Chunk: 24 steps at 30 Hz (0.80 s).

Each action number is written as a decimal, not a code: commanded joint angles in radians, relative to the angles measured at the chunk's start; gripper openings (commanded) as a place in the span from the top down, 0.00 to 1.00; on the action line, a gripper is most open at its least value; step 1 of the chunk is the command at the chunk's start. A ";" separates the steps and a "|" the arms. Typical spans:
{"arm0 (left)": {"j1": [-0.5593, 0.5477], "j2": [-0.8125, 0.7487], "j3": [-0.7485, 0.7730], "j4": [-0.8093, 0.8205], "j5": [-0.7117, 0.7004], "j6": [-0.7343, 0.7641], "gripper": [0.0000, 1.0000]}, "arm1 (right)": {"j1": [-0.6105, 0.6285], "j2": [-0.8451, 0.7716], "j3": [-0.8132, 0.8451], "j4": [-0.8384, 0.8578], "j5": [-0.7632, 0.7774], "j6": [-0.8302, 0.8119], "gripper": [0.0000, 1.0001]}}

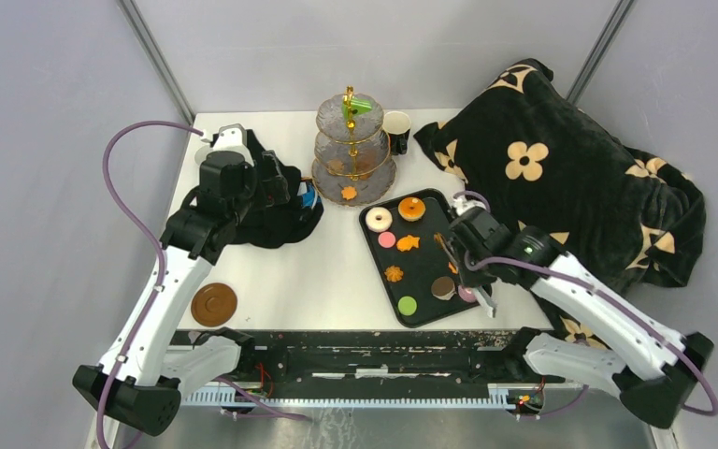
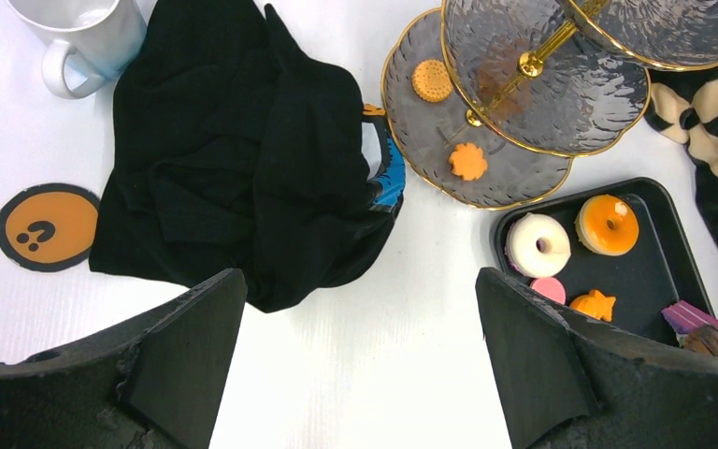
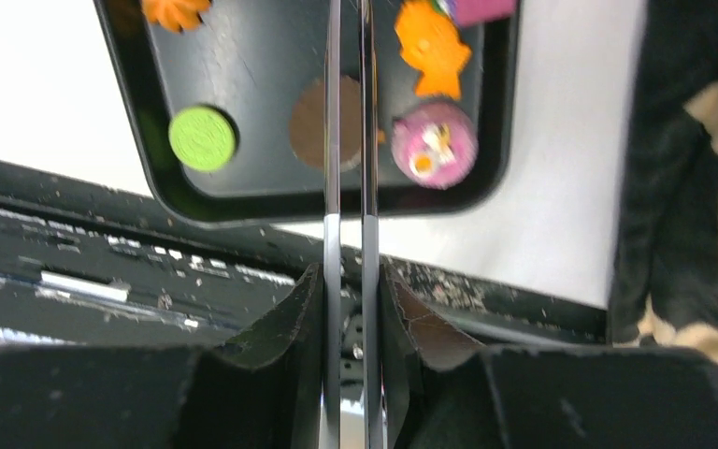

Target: Serve the afternoon tea

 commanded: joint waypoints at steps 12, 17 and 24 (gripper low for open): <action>0.004 -0.022 -0.025 0.064 0.062 -0.051 0.01 | 0.002 -0.271 -0.012 -0.302 -0.114 0.188 0.67; 0.004 -0.021 -0.027 0.067 0.072 -0.052 0.01 | 0.002 -0.295 -0.042 -0.269 -0.109 0.230 0.61; 0.004 -0.027 -0.031 0.067 0.064 -0.048 0.01 | 0.002 -0.278 -0.068 -0.245 -0.142 0.229 0.57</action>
